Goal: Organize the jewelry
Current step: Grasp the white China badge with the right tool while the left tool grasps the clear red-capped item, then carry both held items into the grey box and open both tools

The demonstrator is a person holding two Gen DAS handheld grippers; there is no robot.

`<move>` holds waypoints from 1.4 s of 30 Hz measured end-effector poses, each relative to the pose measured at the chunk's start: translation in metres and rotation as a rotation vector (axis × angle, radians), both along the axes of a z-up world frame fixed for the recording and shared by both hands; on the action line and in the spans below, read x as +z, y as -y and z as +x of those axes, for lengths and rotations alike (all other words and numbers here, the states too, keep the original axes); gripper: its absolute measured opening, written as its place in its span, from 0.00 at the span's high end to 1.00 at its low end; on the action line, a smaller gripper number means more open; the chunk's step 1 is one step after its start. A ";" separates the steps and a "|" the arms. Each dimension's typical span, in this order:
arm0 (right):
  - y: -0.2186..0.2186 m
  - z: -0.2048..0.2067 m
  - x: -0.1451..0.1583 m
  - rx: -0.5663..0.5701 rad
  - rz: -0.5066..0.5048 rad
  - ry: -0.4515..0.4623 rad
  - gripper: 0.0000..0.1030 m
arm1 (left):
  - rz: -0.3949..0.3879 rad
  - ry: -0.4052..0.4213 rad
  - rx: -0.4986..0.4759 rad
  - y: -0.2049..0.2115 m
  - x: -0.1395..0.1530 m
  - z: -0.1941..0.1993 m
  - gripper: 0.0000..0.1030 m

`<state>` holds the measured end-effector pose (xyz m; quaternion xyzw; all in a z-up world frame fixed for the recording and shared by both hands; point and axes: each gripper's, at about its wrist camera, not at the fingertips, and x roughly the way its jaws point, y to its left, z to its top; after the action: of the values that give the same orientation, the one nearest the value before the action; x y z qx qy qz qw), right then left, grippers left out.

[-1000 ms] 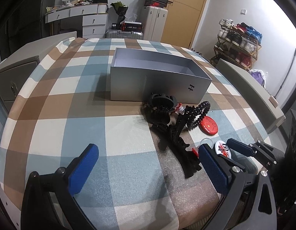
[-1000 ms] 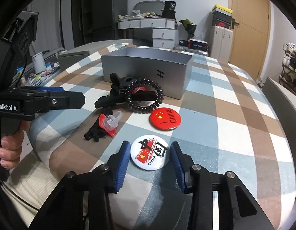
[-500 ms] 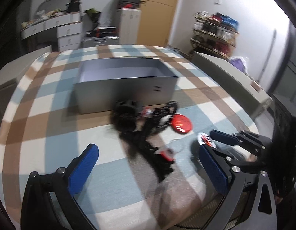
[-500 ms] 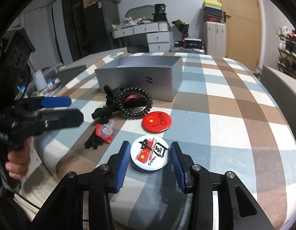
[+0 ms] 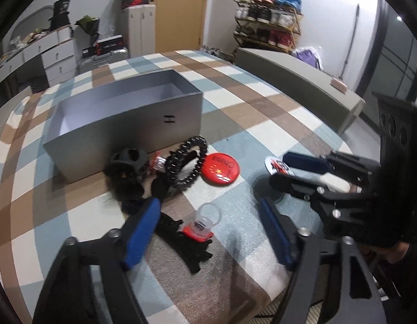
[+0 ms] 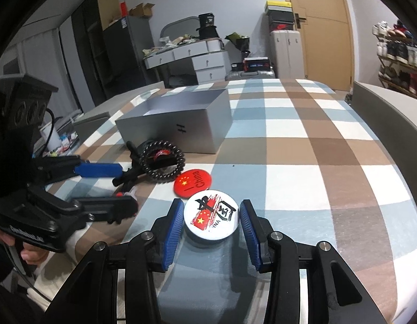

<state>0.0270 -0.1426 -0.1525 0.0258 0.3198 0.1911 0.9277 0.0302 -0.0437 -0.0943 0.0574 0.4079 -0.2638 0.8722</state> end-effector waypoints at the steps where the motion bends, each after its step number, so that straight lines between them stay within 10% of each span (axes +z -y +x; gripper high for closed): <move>1: 0.001 0.000 0.001 -0.002 0.003 0.002 0.60 | 0.003 -0.002 -0.008 0.001 0.000 0.000 0.41; 20: 0.003 -0.002 0.004 -0.002 0.012 0.013 0.59 | 0.044 -0.023 -0.001 0.001 -0.008 0.001 0.86; 42: -0.003 0.007 0.033 0.036 0.103 0.037 0.59 | -0.116 0.052 0.082 -0.024 0.033 0.011 0.86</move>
<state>0.0343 -0.1395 -0.1190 0.0643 0.2928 0.2243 0.9273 0.0412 -0.0200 -0.0611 -0.0031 0.3709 -0.2495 0.8945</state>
